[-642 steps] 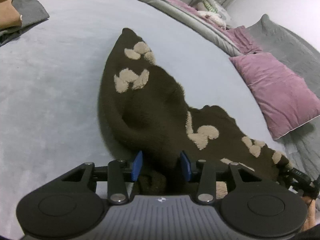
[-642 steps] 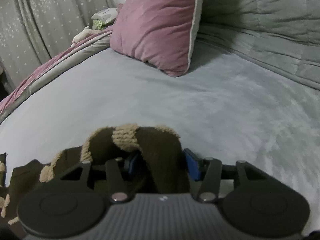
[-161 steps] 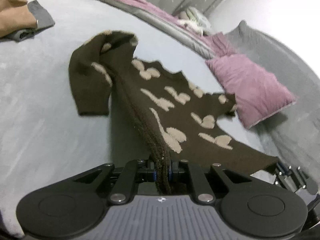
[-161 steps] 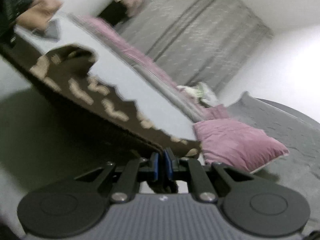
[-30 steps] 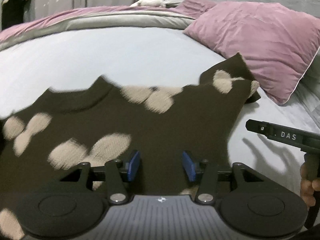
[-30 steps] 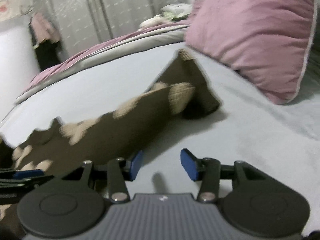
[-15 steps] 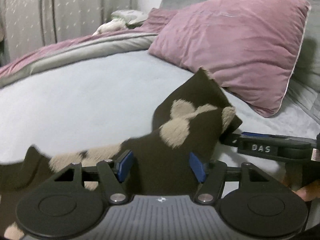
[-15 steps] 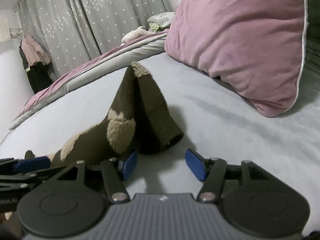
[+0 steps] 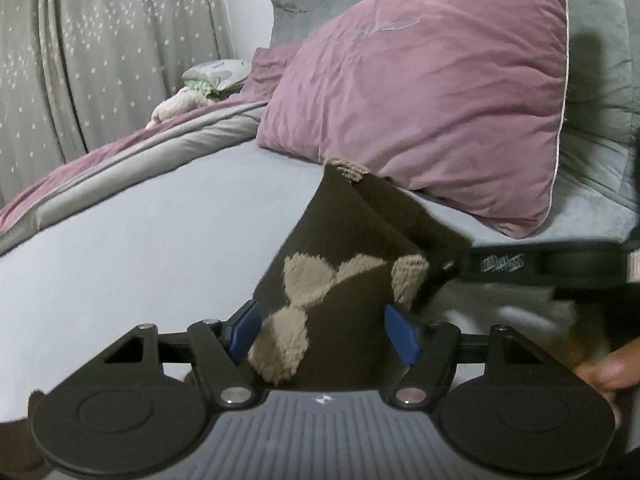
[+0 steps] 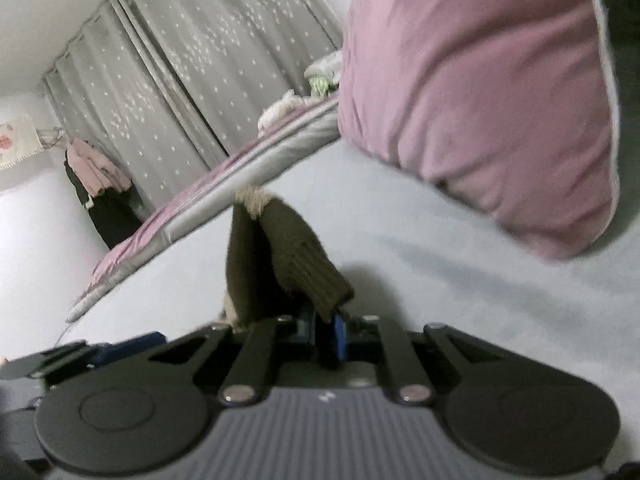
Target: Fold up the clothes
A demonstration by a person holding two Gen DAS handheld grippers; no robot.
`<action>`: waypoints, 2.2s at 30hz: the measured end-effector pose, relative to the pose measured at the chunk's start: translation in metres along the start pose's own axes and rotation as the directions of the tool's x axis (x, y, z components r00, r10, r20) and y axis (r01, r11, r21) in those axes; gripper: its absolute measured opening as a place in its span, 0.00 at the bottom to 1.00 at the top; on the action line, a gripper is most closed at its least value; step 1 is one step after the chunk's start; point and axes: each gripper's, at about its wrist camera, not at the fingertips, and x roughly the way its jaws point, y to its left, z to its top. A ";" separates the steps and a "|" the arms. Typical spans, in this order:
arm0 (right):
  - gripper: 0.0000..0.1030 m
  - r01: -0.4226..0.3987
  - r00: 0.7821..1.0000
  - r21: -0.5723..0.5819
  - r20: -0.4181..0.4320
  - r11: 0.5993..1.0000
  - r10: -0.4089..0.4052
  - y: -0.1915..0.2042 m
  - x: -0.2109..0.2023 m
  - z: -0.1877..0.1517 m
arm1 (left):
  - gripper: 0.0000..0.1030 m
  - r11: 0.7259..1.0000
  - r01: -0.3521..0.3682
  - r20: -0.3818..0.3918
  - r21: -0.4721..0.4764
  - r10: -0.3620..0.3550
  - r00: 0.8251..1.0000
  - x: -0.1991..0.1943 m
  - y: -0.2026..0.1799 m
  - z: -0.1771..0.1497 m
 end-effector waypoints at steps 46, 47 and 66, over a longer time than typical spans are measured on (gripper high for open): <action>0.30 0.508 0.858 0.050 0.059 0.860 -0.511 -0.095 -0.168 0.036 | 0.17 0.984 0.170 0.101 -0.060 -0.164 0.981 -0.028 -0.025 -0.007; 0.33 0.494 0.865 0.059 0.065 0.867 -0.497 -0.095 -0.170 0.037 | 0.17 0.982 0.186 0.099 -0.038 -0.182 0.978 -0.033 -0.028 -0.011; 0.11 0.470 0.882 0.017 -0.025 0.882 -0.470 -0.091 -0.127 0.022 | 0.09 0.941 0.313 -0.034 0.132 -0.311 0.950 -0.035 -0.101 -0.043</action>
